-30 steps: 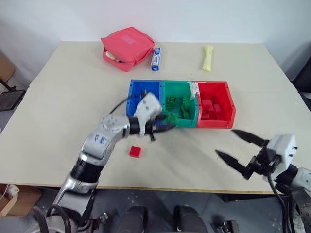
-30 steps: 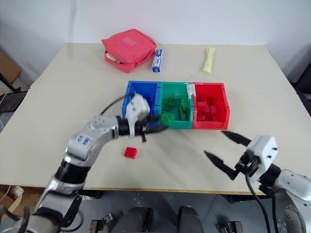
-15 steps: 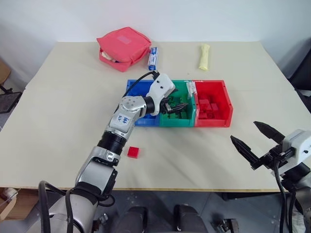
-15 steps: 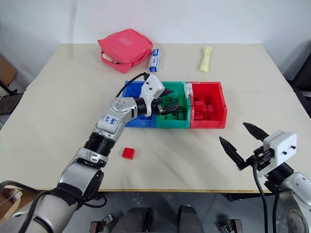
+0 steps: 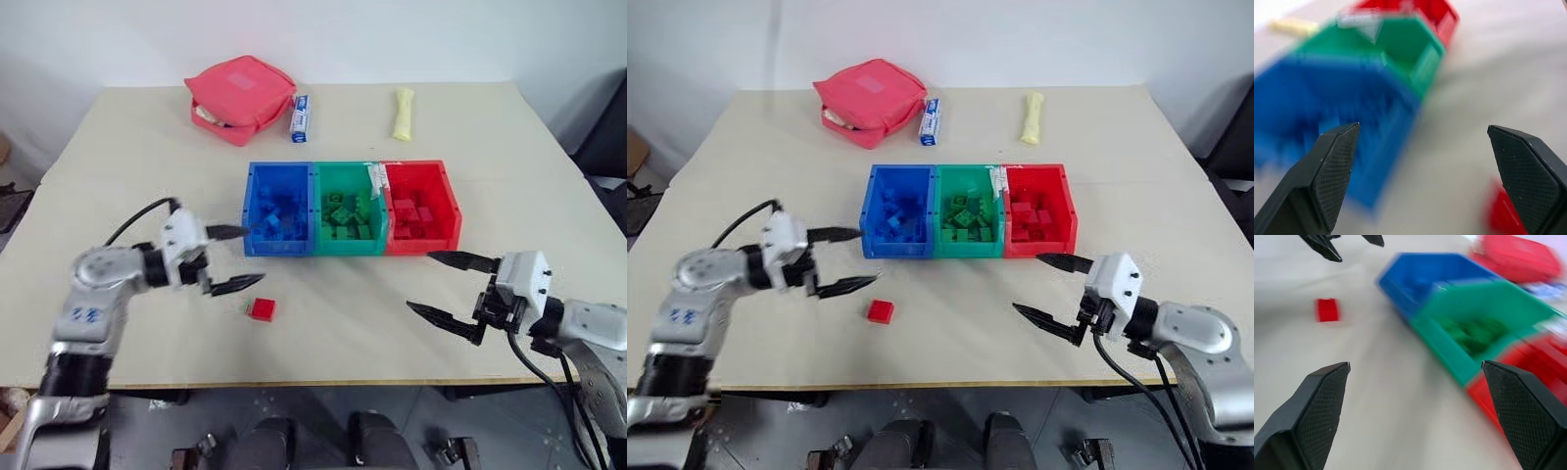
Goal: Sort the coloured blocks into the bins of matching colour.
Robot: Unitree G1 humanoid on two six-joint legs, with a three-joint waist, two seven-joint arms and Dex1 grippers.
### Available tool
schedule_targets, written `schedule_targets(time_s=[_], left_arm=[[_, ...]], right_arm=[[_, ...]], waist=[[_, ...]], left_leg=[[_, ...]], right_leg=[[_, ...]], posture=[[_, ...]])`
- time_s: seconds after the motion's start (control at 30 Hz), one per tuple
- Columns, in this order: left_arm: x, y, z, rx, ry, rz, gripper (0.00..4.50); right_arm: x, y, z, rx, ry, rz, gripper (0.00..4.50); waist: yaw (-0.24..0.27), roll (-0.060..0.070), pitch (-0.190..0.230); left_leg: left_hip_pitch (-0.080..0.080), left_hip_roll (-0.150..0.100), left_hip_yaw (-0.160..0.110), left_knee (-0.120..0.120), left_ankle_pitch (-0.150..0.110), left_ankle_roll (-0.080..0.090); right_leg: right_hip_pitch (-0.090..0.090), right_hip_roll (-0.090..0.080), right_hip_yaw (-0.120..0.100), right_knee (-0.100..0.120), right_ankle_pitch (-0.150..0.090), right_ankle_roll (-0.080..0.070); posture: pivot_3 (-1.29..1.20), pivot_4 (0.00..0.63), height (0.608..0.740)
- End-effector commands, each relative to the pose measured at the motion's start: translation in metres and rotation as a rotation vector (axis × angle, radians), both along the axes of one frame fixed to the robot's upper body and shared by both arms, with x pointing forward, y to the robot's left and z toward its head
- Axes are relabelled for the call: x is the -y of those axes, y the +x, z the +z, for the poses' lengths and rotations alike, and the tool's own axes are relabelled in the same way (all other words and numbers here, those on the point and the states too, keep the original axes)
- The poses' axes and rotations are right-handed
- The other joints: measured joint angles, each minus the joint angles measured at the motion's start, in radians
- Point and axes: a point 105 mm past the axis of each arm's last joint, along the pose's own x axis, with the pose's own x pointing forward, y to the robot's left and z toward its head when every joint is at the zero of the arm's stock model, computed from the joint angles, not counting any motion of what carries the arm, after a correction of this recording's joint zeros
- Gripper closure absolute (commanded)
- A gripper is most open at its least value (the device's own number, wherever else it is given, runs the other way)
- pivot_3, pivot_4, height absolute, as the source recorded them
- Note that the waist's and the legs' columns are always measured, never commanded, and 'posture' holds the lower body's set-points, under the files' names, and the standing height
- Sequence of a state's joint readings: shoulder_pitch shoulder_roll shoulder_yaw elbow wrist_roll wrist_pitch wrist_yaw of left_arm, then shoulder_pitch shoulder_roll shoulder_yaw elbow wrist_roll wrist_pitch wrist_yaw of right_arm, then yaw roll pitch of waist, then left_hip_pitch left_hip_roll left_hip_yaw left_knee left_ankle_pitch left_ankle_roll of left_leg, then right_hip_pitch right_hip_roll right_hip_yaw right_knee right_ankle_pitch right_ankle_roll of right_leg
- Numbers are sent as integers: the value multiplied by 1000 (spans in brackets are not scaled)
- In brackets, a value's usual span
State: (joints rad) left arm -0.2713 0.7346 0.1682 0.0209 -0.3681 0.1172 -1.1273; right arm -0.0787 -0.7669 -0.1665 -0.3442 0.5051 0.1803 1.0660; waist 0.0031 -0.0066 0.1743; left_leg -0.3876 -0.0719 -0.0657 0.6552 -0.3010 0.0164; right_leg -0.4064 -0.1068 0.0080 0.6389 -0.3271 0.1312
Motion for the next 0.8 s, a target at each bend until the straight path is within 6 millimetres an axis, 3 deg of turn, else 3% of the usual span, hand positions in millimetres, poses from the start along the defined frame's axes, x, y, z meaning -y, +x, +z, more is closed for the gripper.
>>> schedule_targets(time_s=[0.03,0.13,0.3,0.57,0.73,0.8], left_arm=[[-39,-8,-7,19,45,113,52],[-50,-24,-23,-18,95,83,52],[-20,-40,-32,-100,138,-100,52],[28,-9,-39,-72,283,-209,52],[40,-2,-51,-105,376,-279,52],[39,-1,-58,-126,432,-294,444]], right_arm=[[-10,1,1,21,-38,121,0],[-19,4,0,-5,-46,197,0],[-19,6,-5,-64,-62,237,0],[-11,-8,-17,-149,-117,252,0],[-9,-12,-20,-154,-113,216,0],[-7,-14,-21,-158,-109,196,0]], waist=[[3,0,0],[9,0,0],[22,0,0],[19,0,0],[9,0,0],[9,0,0]], left_leg=[[0,0,-1,0,0,0],[0,-1,-3,0,0,0],[-1,-2,-4,0,-1,1],[-1,-3,-4,1,-1,2],[-1,-2,-1,1,-1,1],[-2,-2,-1,1,-1,1]], right_leg=[[1,0,0,-1,0,0],[2,-1,-1,-2,0,0],[2,-3,-2,-2,0,0],[3,-3,-4,-1,0,0],[0,0,-5,5,0,0],[-1,0,-5,5,0,0]], posture=[[0,150,740],[0,150,740],[0,150,740],[0,150,740],[0,150,740],[0,150,740]])
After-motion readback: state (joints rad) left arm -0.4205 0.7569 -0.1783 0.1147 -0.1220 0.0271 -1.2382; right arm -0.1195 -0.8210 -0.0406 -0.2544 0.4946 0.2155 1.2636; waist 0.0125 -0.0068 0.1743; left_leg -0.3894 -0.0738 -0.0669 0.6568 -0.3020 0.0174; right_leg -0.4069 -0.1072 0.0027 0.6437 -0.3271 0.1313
